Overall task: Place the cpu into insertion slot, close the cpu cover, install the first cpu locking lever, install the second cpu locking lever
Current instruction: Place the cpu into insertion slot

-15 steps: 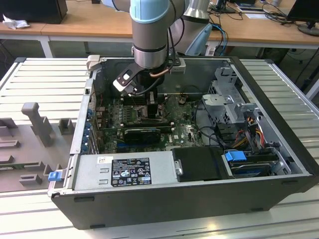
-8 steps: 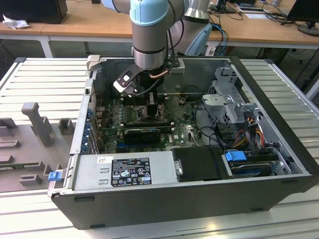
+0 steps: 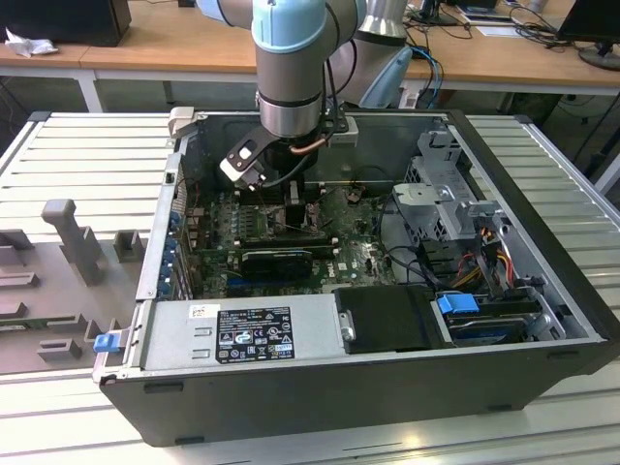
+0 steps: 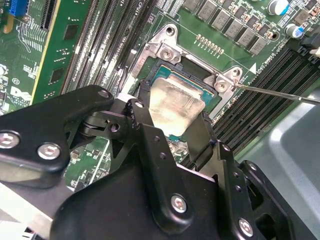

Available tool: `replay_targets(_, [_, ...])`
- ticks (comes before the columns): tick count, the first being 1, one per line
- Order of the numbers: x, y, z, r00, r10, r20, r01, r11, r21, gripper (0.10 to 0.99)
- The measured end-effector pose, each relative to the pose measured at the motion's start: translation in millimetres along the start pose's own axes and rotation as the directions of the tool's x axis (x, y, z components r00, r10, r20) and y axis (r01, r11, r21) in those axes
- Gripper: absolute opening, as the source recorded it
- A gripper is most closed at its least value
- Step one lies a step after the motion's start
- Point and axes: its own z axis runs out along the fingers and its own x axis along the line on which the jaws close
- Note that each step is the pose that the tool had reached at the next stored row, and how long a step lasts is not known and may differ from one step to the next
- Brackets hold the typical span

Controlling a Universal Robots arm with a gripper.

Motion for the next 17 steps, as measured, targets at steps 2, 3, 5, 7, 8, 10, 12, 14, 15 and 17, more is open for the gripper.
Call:
replay_targets(2, [0.0,0.0,0.0,1.0000,0.000,0.0000,0.000,1.0000,0.000,0.529])
replay_targets(3, [0.0,0.0,0.1,1.0000,0.000,-0.0001,0.000,1.0000,0.000,0.537])
replay_targets(5, [0.0,0.0,0.1,1.0000,0.000,0.0000,0.000,1.0000,0.000,0.537])
replay_targets(7, [0.0,0.0,0.1,1.0000,0.000,0.0000,0.000,1.0000,0.000,0.600])
replay_targets(8, [0.0,0.0,0.2,1.0000,0.000,-0.0001,0.000,1.0000,0.000,0.600])
replay_targets(10, [0.0,0.0,0.1,1.0000,0.000,-0.0001,0.000,1.0000,0.000,0.600])
replay_targets(12, [0.1,0.1,-2.7,1.0000,0.000,-0.0001,0.000,1.0000,0.000,0.600])
replay_targets(14, [0.1,0.3,-5.5,1.0000,0.000,-0.0001,0.000,1.0000,0.000,0.600])
replay_targets(15, [0.1,0.4,-6.7,1.0000,0.000,-0.0001,0.000,1.0000,0.000,0.600])
replay_targets(17, [0.2,0.4,-7.2,1.0000,0.000,-0.0004,0.000,1.0000,0.000,0.600])
